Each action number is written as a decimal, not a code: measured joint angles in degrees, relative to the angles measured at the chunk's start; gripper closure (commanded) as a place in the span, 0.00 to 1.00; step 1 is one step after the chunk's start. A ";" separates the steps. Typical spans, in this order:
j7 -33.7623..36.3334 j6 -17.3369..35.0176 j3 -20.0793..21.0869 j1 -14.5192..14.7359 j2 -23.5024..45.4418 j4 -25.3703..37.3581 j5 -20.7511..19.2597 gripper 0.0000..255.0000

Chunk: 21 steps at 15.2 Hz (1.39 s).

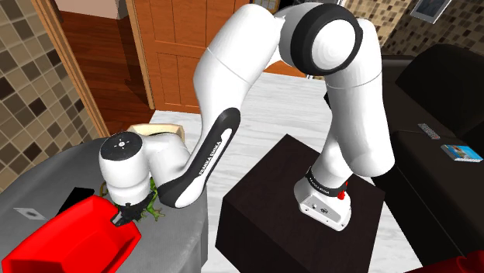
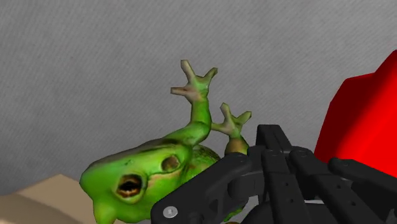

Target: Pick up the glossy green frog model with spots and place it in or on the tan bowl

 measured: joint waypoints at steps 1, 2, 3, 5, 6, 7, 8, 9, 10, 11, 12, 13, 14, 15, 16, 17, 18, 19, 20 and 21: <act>1.09 0.83 -0.60 0.37 -0.24 -0.48 -0.44 1.00; 1.11 0.86 -0.61 0.35 -0.30 -0.45 -0.44 0.00; 1.07 0.70 -0.66 0.30 -0.38 -0.55 -0.45 0.00; -2.19 -0.23 0.38 -1.96 -0.59 -1.40 0.41 0.00; -4.69 -1.08 1.19 -3.52 -0.51 -1.83 1.08 0.00; -7.01 -1.72 2.03 -4.59 -0.20 -1.79 1.59 0.00; -9.63 -2.83 3.18 -6.26 -0.63 -3.19 2.43 0.00; -10.69 -3.30 3.22 -6.53 0.08 -3.06 2.36 0.00; -11.05 -3.65 3.08 -6.47 0.14 -3.00 2.16 0.00; -11.17 -3.06 2.84 -6.58 0.19 -3.40 1.86 0.00; -11.31 -2.92 2.71 -6.49 1.12 -3.30 1.77 0.00; -10.88 -2.22 2.10 -5.87 2.62 -2.94 1.18 0.00; -10.77 -1.92 1.71 -5.54 3.69 -2.43 0.85 0.00; -10.44 -1.42 1.30 -5.16 4.44 -2.27 0.47 0.00; -10.35 -1.19 1.04 -4.97 5.01 -1.98 0.25 0.00; -10.23 -0.98 0.89 -4.87 5.19 -2.00 0.12 0.00; -10.11 -0.99 0.79 -4.72 5.35 -1.83 0.04 0.00; -10.09 -0.99 0.77 -4.71 5.33 -1.82 0.00 0.00; -10.04 -0.93 0.73 -4.69 5.33 -1.83 -0.05 0.00; -10.03 -0.92 0.71 -4.69 5.34 -1.81 -0.07 0.00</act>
